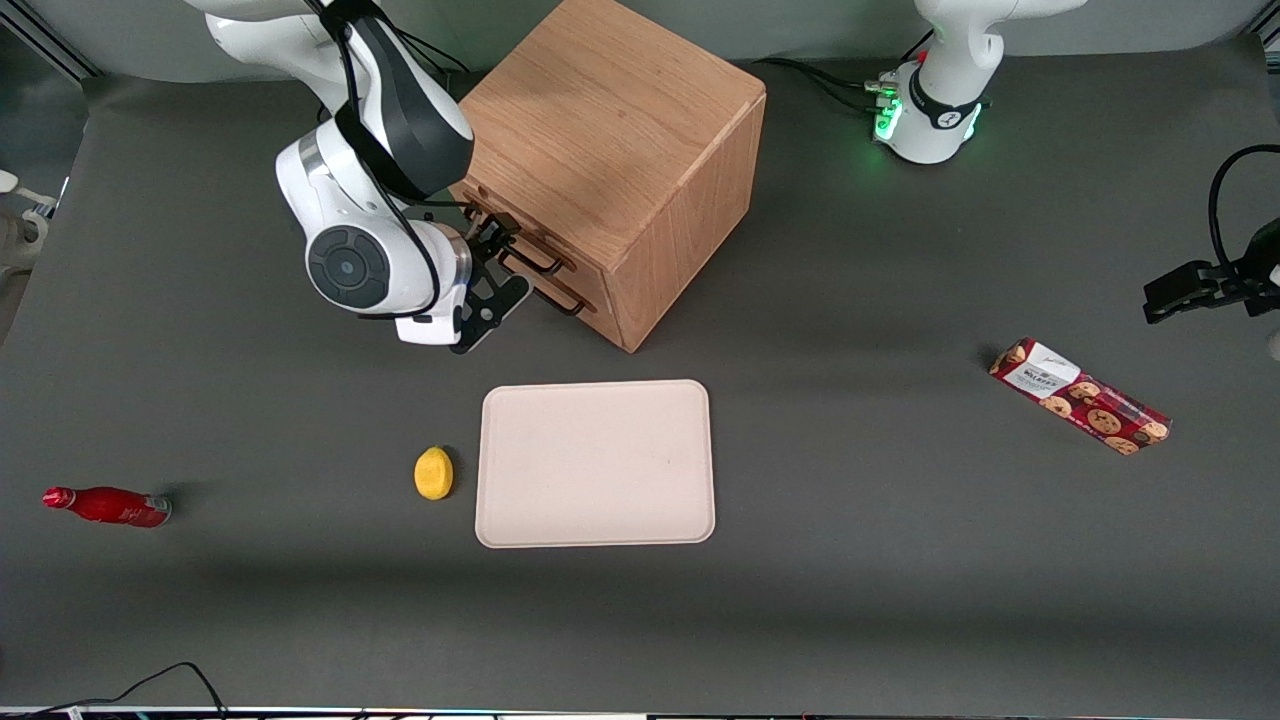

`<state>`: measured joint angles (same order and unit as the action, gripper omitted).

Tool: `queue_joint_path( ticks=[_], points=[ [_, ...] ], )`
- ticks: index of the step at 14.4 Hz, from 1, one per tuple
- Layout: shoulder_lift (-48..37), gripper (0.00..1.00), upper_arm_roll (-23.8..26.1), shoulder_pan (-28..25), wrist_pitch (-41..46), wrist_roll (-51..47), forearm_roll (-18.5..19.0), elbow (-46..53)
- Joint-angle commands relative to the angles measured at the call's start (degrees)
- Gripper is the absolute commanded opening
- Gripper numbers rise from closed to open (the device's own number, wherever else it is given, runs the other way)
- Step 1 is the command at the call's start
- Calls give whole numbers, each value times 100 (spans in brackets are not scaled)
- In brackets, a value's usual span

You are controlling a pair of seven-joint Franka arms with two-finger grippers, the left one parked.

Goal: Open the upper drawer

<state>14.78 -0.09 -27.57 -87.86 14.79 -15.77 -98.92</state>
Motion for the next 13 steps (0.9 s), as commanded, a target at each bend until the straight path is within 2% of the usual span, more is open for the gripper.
queue_joint_path(
  ticks=[1,6,13],
  points=[
    [77,100,-9,-11,-65,138,-163,4],
    [131,100,-9,-20,-65,305,-374,-137],
    [139,100,0,-11,-337,954,-374,-312]
  ],
)
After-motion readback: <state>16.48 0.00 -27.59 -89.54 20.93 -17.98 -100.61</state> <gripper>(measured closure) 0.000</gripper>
